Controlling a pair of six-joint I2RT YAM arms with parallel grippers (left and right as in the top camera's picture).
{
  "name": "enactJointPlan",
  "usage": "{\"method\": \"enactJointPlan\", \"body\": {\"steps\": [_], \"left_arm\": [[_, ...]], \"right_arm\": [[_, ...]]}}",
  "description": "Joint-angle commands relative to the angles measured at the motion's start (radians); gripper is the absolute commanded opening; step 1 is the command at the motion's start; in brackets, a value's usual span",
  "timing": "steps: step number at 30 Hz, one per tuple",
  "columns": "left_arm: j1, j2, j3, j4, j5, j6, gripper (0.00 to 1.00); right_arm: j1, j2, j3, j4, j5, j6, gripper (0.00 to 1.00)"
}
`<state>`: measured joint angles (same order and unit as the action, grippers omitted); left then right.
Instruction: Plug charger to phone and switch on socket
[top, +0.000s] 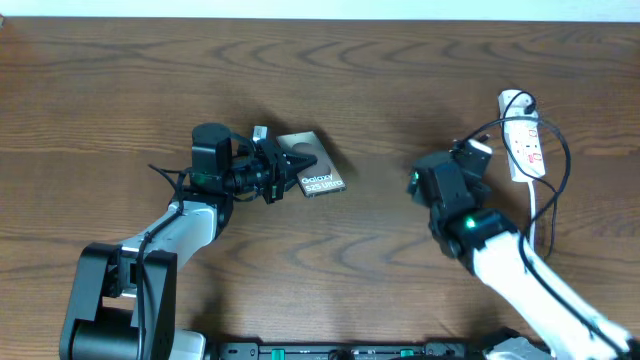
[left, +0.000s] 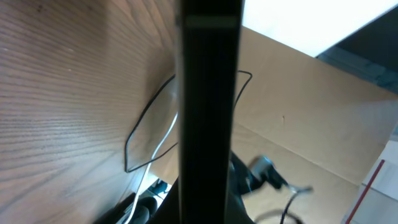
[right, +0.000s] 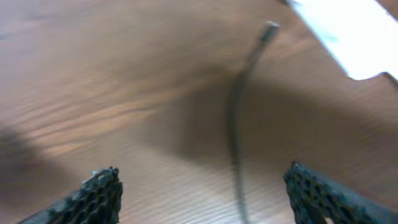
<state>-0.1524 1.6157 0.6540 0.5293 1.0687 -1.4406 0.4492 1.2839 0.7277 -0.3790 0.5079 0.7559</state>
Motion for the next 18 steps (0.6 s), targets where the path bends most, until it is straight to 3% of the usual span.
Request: {"method": "enactJointPlan", "body": {"steps": [1,11,18], "left_arm": [[0.002,-0.014,0.011,0.011,0.039,-0.008,0.07],[-0.018,-0.014,0.011,0.011,0.038,-0.008,0.07],[-0.019,-0.014,0.011,0.012,0.037,0.019,0.08]], "right_arm": [[-0.079,0.126,0.081,-0.011,0.1,0.07,0.8],[-0.163,0.434,0.227,0.008,0.209,0.196,0.76],[-0.203,0.554,0.228,0.197,0.187,0.212,0.73]]}}
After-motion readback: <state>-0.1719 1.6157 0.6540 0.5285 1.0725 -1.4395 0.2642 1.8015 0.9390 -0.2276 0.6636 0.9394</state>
